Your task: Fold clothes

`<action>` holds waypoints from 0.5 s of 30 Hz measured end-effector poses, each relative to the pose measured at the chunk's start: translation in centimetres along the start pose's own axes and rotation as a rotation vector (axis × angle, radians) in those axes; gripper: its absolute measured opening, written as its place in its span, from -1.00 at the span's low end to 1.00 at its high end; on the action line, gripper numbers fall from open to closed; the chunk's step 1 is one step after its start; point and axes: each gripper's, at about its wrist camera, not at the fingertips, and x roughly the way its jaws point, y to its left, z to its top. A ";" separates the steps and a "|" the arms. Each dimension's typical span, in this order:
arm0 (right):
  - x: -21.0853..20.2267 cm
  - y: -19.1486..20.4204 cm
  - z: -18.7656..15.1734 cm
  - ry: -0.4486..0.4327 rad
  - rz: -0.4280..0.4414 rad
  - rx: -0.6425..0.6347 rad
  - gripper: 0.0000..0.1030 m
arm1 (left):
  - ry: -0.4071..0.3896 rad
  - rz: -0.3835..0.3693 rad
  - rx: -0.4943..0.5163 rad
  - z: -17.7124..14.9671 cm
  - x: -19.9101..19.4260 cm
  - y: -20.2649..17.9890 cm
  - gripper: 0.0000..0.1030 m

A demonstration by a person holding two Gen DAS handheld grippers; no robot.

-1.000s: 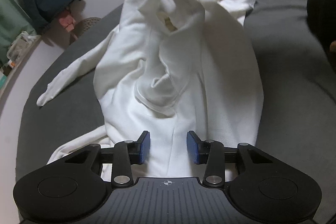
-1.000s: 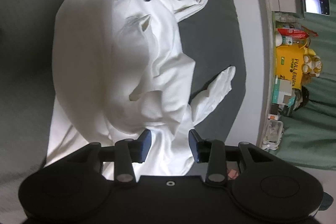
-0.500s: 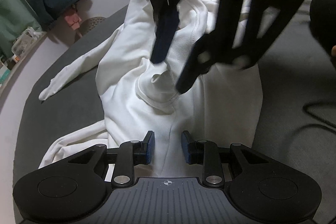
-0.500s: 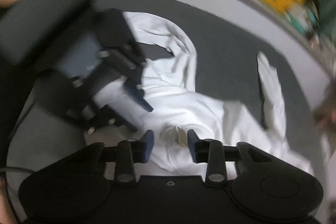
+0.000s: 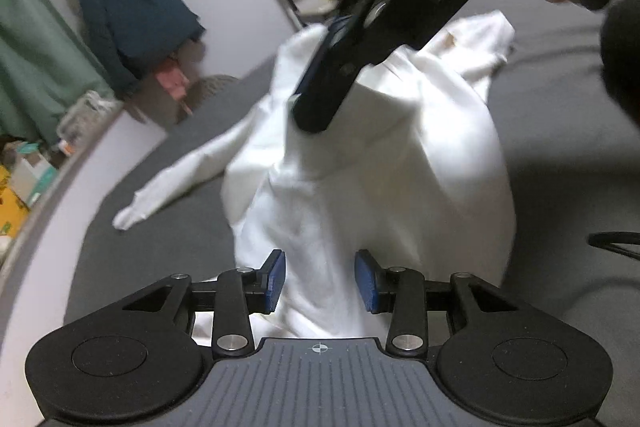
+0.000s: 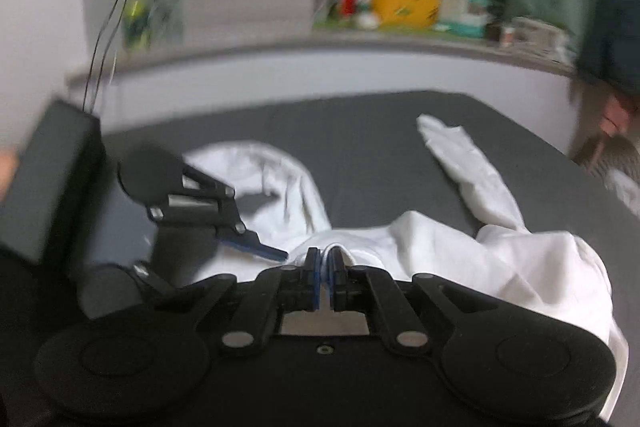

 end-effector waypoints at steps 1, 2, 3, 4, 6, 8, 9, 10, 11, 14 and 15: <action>-0.6 0.0 -0.2 -0.020 -0.010 0.015 -0.91 | -0.014 0.008 -0.005 0.1 -0.2 0.0 -0.23; -1.0 0.0 -0.4 -0.036 -0.019 0.031 -0.91 | -0.028 0.015 -0.011 0.1 -0.4 0.1 -0.23; -1.1 0.0 -0.5 -0.047 -0.028 0.046 -0.91 | -0.043 0.023 -0.016 0.2 -0.7 0.1 -0.23; -1.3 0.0 -0.7 -0.058 -0.037 0.061 -0.91 | -0.057 0.030 -0.021 0.3 -0.9 0.2 -0.23; -1.5 0.0 -0.8 -0.080 -0.043 0.094 -0.91 | -0.085 0.046 -0.032 0.4 -1.3 0.3 -0.23; -1.7 0.0 -0.8 -0.097 -0.040 0.111 -0.91 | -0.114 0.061 -0.042 0.6 -1.8 0.4 -0.23; -1.8 0.0 -0.7 -0.102 -0.039 0.110 -0.91 | -0.121 0.064 -0.049 0.7 -1.9 0.4 -0.23; -1.7 0.1 -0.6 -0.104 -0.040 0.101 -0.91 | -0.118 0.060 -0.057 0.8 -1.9 0.5 -0.24; -1.7 0.2 -0.5 -0.104 -0.041 0.091 -0.91 | -0.114 0.055 -0.066 0.9 -1.8 0.6 -0.24; -1.5 0.8 -0.3 -0.099 -0.045 0.058 -0.91 | -0.117 0.030 -0.102 0.9 -1.5 1.1 -0.24; -1.5 1.0 -0.2 -0.098 -0.046 0.047 -0.91 | -0.121 0.026 -0.111 0.8 -1.4 1.3 -0.25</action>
